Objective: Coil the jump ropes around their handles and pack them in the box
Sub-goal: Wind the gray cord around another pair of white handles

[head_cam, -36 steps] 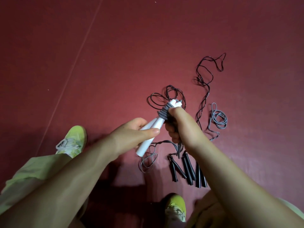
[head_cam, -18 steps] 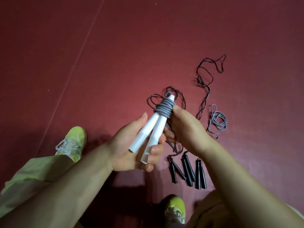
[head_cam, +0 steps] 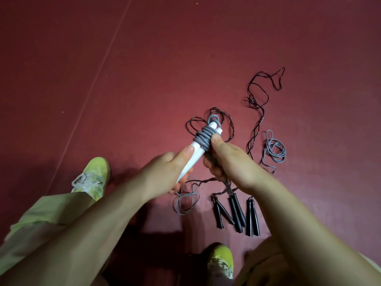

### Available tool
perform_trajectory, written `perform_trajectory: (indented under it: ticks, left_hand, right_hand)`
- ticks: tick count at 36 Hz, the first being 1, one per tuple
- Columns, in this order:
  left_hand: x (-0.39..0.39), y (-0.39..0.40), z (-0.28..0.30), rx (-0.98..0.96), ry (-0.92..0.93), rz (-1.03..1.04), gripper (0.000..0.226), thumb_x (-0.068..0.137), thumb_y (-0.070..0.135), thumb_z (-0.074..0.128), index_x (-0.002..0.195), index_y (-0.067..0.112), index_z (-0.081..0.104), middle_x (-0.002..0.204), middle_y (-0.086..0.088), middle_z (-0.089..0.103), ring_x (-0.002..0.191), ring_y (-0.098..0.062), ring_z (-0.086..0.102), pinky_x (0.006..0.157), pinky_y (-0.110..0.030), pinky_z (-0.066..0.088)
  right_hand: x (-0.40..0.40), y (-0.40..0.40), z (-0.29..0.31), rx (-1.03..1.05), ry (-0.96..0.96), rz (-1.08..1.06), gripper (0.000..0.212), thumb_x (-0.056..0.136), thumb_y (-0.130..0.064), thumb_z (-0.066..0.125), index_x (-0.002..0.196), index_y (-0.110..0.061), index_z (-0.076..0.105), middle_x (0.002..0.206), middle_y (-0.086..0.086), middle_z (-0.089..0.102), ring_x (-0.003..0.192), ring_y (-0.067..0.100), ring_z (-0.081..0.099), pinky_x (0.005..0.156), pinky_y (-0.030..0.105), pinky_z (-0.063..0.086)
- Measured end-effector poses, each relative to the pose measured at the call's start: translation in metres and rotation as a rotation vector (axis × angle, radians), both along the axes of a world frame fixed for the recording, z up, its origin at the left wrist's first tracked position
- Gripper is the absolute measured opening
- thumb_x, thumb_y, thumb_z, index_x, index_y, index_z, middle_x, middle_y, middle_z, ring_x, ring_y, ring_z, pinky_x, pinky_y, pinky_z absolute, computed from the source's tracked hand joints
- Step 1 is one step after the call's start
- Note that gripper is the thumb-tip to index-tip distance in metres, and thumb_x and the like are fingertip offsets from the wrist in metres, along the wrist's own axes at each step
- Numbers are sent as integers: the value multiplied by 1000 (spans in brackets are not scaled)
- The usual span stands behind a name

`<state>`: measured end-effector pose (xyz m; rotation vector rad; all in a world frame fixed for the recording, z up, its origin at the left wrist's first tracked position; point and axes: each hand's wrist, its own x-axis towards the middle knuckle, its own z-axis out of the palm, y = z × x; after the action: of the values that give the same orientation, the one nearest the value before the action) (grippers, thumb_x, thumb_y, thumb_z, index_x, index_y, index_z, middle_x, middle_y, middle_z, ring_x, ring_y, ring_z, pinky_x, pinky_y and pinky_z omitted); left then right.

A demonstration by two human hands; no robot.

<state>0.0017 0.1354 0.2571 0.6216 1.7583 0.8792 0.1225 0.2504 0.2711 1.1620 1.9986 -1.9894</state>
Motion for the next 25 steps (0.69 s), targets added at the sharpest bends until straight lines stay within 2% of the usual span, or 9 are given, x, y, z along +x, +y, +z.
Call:
perform_trajectory:
  ticks: [4,7,10,12,16,18,20,23,25]
  left_hand:
    - [-5,-2,-4,-29,196,-60,63,68,72,28,75,17,60,66,0,58,61,-23,52,75,-42,50]
    - [-5,-2,-6,-39,306,-104,77,61,79,23,79,11,54,74,-8,59,72,-31,55,75,-45,47]
    - [-4,-2,-7,-47,401,-128,61,78,71,34,79,11,46,70,-3,52,73,-29,51,66,-39,42]
    - [-3,-3,-6,-41,435,-117,46,88,61,44,82,15,48,70,1,51,73,-24,51,64,-35,39]
    - [1,-2,-1,-16,420,-89,38,83,61,49,84,23,50,73,6,54,71,-17,52,62,-32,37]
    - [-1,0,-1,-28,323,-96,45,71,69,51,82,25,49,70,9,51,65,-14,48,60,-31,35]
    - [-2,-1,0,-16,120,-107,49,60,67,55,80,22,50,69,8,49,62,-11,45,59,-28,35]
    - [0,-3,8,38,-345,-54,43,70,58,68,76,17,58,67,-1,56,57,-11,51,55,-23,42]
    - [1,-5,9,50,-692,-19,54,75,64,58,79,11,68,68,-11,65,60,-21,63,61,-30,51]
  right_hand:
    - [0,-2,-4,67,-81,31,60,102,-48,21,95,-4,60,60,-2,39,47,10,29,50,26,25]
    - [-2,-3,-3,55,-106,9,62,99,-56,22,91,-9,61,63,0,40,49,11,30,51,27,25]
    - [-2,-2,-1,35,-124,-22,66,93,-66,24,86,-12,61,64,-1,41,50,12,31,50,26,25]
    - [-2,-3,-2,20,-127,-59,66,88,-71,29,81,-14,60,60,-4,42,47,11,32,48,26,25]
    - [-3,-6,-4,-34,-94,-160,57,88,-67,40,65,-18,57,59,-1,35,46,13,25,47,26,19]
    - [-4,-7,-5,-31,-63,-190,55,85,-65,45,53,-21,53,57,-1,34,45,12,24,48,28,18]
    - [-4,-7,-3,-27,-1,-214,44,76,-61,46,55,-23,45,54,-1,31,45,13,21,48,30,15]
    - [-4,-8,-1,-105,131,-276,29,74,-49,45,57,-27,40,55,0,24,47,12,17,53,34,8]
    - [-4,-9,-1,-151,197,-311,28,67,-49,52,48,-28,48,59,0,30,51,12,25,54,30,14]
